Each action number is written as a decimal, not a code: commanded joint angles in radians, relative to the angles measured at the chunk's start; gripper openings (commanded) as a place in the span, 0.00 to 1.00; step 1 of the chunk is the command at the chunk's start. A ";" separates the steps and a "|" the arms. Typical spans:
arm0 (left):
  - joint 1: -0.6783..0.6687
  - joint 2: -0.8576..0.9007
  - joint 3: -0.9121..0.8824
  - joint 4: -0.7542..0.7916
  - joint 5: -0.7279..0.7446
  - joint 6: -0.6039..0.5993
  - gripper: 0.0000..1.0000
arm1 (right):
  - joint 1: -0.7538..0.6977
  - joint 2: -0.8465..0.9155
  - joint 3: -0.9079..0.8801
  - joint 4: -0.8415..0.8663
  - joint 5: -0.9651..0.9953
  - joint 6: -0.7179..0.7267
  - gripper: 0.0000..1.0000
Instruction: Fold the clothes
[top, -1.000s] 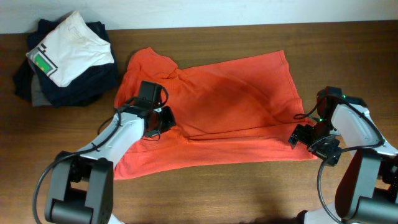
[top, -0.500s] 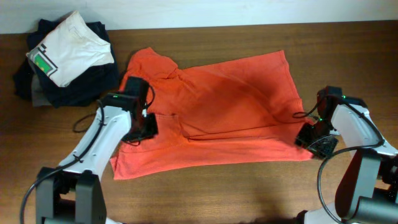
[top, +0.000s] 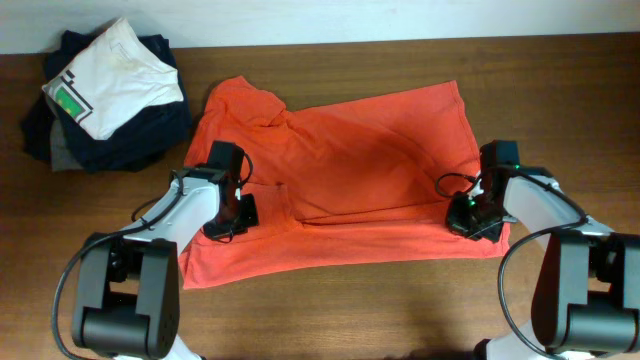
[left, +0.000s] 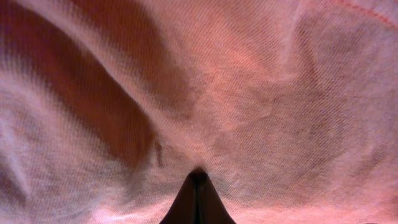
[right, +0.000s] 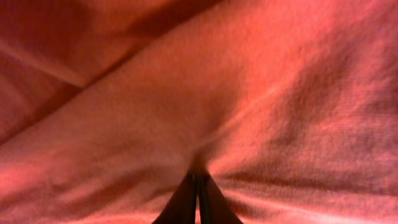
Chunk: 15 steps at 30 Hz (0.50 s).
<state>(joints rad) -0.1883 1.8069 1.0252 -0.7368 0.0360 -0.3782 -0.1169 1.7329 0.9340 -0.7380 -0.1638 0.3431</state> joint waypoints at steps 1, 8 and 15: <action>0.002 0.097 -0.057 -0.092 0.051 0.002 0.01 | 0.010 0.049 -0.076 0.054 -0.006 0.060 0.08; -0.014 0.077 -0.072 -0.354 0.170 -0.032 0.01 | -0.069 0.018 -0.077 -0.228 0.048 0.162 0.04; -0.045 -0.475 -0.079 -0.401 0.140 -0.077 0.17 | -0.243 -0.518 -0.013 -0.489 -0.022 0.032 0.16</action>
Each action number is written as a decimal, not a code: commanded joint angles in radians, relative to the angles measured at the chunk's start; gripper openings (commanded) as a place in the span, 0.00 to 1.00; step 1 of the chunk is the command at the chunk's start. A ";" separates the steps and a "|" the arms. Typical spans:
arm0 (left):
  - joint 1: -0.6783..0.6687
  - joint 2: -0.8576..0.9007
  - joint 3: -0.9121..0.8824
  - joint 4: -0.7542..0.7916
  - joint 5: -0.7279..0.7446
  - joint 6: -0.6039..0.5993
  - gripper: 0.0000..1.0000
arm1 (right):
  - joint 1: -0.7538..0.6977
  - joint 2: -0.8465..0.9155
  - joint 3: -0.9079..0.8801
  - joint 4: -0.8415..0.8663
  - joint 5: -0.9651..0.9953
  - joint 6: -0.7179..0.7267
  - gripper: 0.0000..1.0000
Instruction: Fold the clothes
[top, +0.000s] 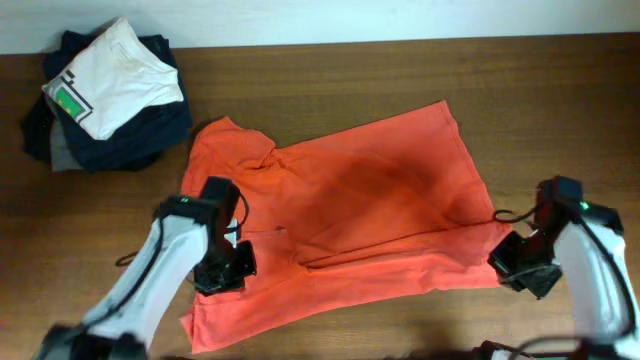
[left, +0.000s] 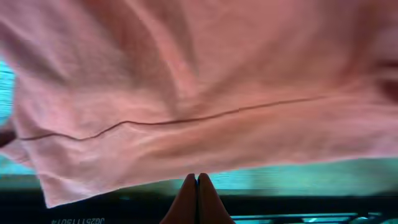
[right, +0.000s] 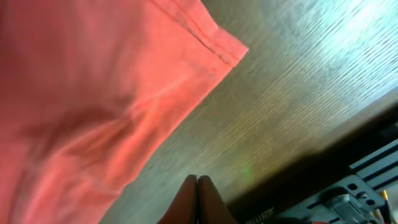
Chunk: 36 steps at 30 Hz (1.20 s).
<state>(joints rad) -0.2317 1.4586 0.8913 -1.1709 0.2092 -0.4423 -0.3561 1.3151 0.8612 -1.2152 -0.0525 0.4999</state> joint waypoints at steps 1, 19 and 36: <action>-0.001 -0.158 0.103 0.083 -0.111 -0.012 0.73 | -0.004 -0.135 0.092 -0.010 -0.195 -0.174 0.61; 0.205 0.846 0.908 0.604 -0.240 0.595 0.90 | 0.143 -0.123 0.125 -0.027 -0.225 -0.238 0.90; 0.217 0.883 0.908 0.546 -0.239 0.616 0.02 | 0.344 0.420 0.597 0.586 -0.015 -0.325 0.99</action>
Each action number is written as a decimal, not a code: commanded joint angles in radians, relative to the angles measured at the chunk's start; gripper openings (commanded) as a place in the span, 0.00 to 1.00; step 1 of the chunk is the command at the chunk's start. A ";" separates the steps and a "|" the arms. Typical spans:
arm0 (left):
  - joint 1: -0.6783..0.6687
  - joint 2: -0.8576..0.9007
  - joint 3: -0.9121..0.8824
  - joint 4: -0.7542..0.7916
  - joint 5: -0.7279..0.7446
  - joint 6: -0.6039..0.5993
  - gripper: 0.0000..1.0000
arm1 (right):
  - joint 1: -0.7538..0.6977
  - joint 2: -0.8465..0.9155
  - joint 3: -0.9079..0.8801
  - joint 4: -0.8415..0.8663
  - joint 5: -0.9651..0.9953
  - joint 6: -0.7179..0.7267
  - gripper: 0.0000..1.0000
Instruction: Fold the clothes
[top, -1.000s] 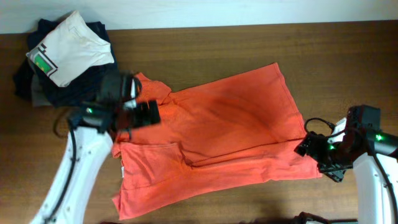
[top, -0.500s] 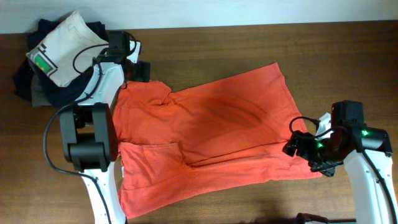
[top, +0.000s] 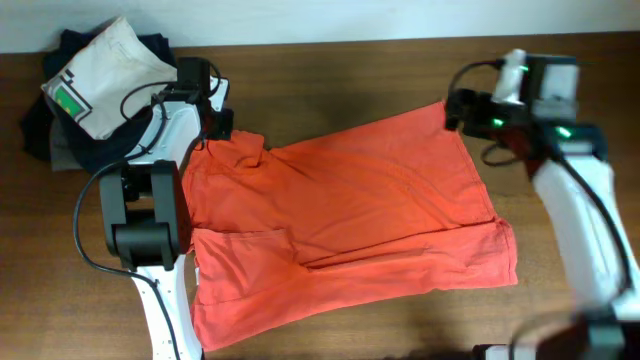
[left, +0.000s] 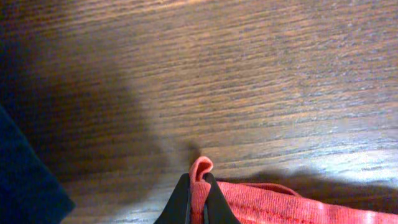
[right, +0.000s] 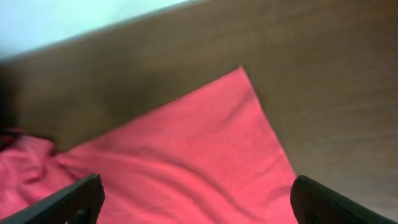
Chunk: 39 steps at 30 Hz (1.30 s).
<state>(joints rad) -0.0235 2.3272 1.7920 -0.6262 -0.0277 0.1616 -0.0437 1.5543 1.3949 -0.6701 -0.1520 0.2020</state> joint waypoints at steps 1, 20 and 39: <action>0.009 0.014 0.008 0.001 -0.003 0.012 0.01 | 0.038 0.311 0.135 0.046 0.083 -0.031 0.99; 0.006 0.011 0.014 -0.013 0.114 0.009 0.00 | 0.043 0.790 0.353 0.209 0.296 -0.046 0.04; 0.026 -0.530 0.086 -1.062 0.092 -0.229 0.01 | -0.178 0.742 0.900 -1.029 0.218 0.135 0.04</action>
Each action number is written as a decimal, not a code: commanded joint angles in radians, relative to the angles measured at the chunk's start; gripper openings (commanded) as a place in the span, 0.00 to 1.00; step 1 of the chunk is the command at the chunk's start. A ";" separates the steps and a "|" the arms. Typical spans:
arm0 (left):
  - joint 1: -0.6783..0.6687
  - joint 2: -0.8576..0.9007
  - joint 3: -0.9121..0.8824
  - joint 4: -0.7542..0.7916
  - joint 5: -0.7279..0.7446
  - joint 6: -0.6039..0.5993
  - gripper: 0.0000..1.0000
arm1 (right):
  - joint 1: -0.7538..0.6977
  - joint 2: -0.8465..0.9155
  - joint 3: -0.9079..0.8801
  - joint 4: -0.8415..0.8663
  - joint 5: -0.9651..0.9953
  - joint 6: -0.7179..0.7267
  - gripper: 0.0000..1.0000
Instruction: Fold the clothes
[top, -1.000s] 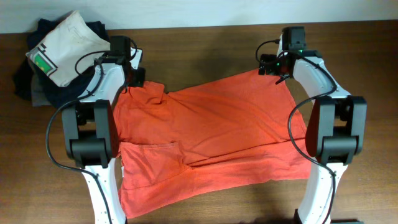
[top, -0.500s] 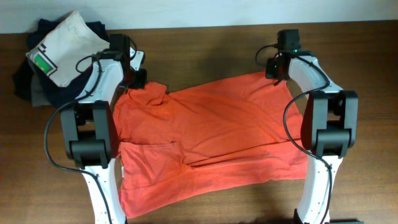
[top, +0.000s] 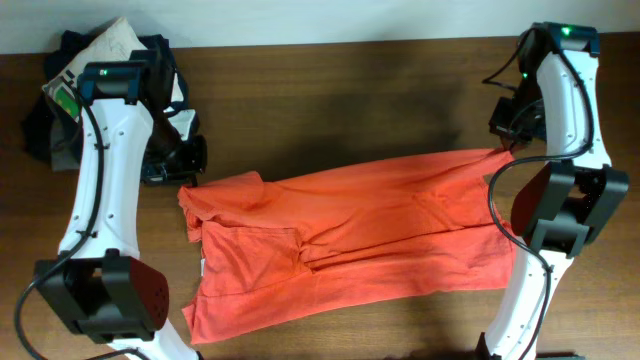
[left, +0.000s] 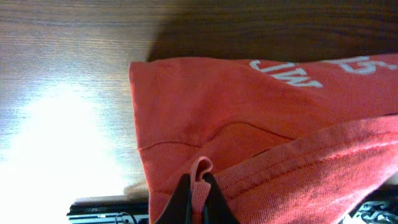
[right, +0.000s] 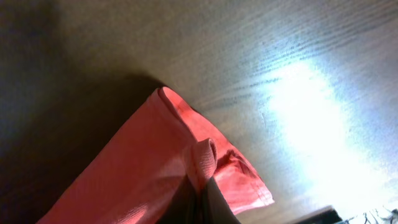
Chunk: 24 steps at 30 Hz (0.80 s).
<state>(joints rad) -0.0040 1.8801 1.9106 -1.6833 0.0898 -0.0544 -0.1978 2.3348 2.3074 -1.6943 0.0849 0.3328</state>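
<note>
An orange shirt (top: 350, 230) lies across the middle of the table, its far edge lifted and stretched between my two grippers. My left gripper (top: 188, 178) is shut on a pinch of the shirt's far left edge (left: 200, 169). White lettering (left: 286, 71) shows on the hanging cloth in the left wrist view. My right gripper (top: 503, 143) is shut on the far right corner (right: 202, 155), which hangs above the wood. The shirt's near half rests flat on the table.
A pile of folded dark and white clothes (top: 45, 125) sits at the back left corner, just behind my left arm. Bare wooden table (top: 330, 90) runs behind the shirt. The table's front edge is close below the shirt's hem (top: 350, 300).
My right gripper, then open above the far right corner, is now shut on it. Both grippers hold the far edge raised and nearer the front than it lay before.
Both grippers were shut on the shirt's near part. Then the shirt sat closer to the front edge. Later it lay flat, my left gripper shut on the far left edge, my right open above the far right corner. Now both hold the far edge up.
</note>
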 joint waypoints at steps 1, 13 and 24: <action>0.007 -0.126 -0.083 -0.005 -0.026 -0.012 0.01 | -0.026 -0.058 -0.040 -0.005 -0.038 0.005 0.04; 0.007 -0.212 -0.742 0.318 0.027 -0.010 0.00 | -0.144 -0.328 -0.556 0.034 0.114 0.076 0.04; 0.004 -0.212 -0.753 0.377 0.174 -0.005 0.59 | -0.137 -0.330 -0.572 -0.005 -0.074 -0.107 0.99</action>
<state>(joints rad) -0.0032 1.6756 1.1610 -1.3487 0.1421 -0.0708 -0.3386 2.0369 1.7462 -1.6943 0.0860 0.2737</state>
